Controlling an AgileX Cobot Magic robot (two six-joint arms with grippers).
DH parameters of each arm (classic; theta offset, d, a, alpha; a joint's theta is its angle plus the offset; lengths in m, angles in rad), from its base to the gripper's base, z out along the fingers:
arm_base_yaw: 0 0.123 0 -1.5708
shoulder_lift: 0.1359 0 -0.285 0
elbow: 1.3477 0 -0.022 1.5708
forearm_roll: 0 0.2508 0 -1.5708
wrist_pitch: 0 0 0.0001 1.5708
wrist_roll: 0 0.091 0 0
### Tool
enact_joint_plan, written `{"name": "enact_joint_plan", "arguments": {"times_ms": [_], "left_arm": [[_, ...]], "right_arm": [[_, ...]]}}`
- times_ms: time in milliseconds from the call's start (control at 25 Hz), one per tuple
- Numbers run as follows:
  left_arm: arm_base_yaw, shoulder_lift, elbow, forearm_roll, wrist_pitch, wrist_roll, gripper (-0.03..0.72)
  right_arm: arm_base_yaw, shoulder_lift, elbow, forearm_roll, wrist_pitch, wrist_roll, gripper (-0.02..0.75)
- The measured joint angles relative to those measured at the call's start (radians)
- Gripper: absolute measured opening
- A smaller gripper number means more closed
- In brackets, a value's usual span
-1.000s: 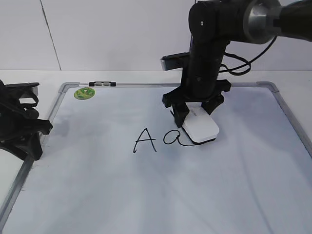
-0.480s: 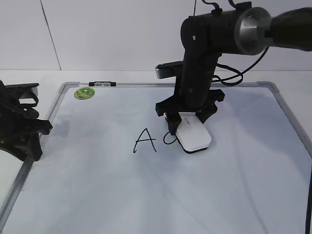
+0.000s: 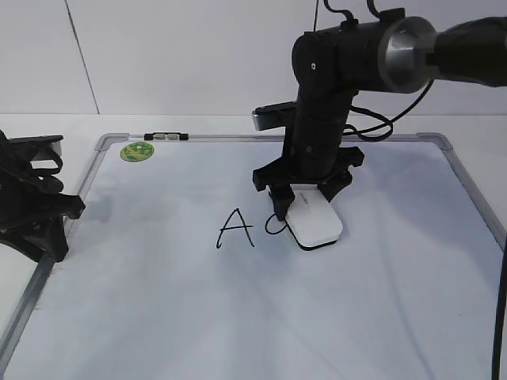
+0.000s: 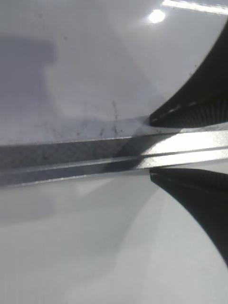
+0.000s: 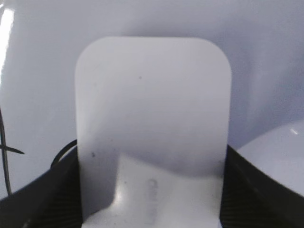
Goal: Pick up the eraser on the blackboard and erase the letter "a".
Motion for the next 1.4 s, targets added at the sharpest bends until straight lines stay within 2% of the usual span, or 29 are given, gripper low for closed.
{"name": "enact_joint_plan", "arguments": {"times_ms": [360, 640, 1080, 1200, 1400], "left_arm": [[0.0, 0.0, 0.0, 0.0, 0.004, 0.0, 0.216], [0.0, 0.0, 0.0, 0.0, 0.004, 0.0, 0.218], [0.0, 0.0, 0.0, 0.0, 0.008, 0.0, 0.221], [0.0, 0.0, 0.0, 0.0, 0.008, 0.0, 0.222], [0.0, 0.0, 0.0, 0.0, 0.01, 0.0, 0.223]], "right_arm": [[0.003, 0.0, 0.0, 0.06, -0.013, -0.043, 0.544], [0.07, 0.004, -0.002, 0.082, -0.031, -0.057, 0.544], [0.086, 0.004, -0.002, 0.123, -0.037, -0.057, 0.544], [0.091, 0.004, -0.002, 0.092, -0.037, -0.029, 0.544], [0.097, 0.004, -0.002, -0.036, -0.023, 0.05, 0.544]]}}
